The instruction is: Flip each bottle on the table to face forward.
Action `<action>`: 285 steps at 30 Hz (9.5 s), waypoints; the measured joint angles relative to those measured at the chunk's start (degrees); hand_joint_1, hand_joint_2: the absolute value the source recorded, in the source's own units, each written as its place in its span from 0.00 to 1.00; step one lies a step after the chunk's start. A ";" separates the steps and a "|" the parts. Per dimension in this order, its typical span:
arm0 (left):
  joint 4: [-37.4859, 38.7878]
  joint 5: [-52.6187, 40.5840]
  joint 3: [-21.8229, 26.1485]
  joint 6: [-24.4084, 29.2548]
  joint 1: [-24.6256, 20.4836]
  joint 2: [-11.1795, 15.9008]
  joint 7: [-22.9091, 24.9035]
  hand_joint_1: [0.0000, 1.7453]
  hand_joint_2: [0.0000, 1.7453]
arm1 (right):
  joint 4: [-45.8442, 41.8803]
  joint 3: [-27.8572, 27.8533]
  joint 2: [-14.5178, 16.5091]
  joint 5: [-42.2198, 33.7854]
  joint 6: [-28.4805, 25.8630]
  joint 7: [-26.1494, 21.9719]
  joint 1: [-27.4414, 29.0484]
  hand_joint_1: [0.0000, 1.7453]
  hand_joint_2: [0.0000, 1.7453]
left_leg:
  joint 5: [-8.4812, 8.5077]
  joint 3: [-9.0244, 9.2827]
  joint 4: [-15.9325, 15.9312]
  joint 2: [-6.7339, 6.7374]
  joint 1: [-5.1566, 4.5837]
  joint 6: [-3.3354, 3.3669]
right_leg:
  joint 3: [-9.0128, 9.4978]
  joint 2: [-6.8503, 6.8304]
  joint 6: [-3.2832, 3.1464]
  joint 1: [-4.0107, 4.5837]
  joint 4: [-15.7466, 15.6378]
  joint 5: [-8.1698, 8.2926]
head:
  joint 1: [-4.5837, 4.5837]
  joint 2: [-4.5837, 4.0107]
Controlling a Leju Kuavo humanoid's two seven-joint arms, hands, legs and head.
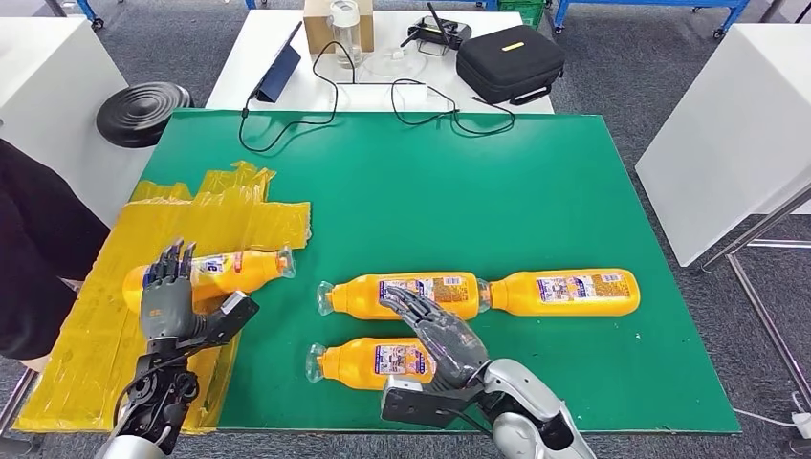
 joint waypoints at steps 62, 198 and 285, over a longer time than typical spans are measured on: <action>-13.92 46.28 -8.66 -12.00 4.61 0.58 -12.85 0.00 0.00 | 3.74 5.21 -10.63 10.32 19.15 16.96 -1.82 1.00 1.00 | -0.10 0.77 0.01 -0.09 -0.02 -0.01 | 0.14 0.00 -0.03 -0.01 -0.10 -0.11 | -0.01 0.00; -34.79 99.20 -21.14 -54.39 18.13 -9.68 -1.91 1.00 1.00 | 37.56 11.69 22.54 -16.69 -5.67 2.69 -18.58 0.00 0.00 | 0.11 -0.25 0.01 0.18 0.06 -0.12 | -0.50 0.20 -0.15 0.06 0.00 0.16 | 0.00 0.00; 12.80 6.52 -3.57 -0.04 -9.80 -1.35 2.98 0.00 0.00 | 17.25 -0.10 15.60 -5.48 -5.38 8.25 -13.59 0.00 1.00 | 0.40 -0.28 0.00 0.10 0.22 -0.49 | -0.57 0.14 -0.36 0.22 0.33 0.31 | 0.00 0.00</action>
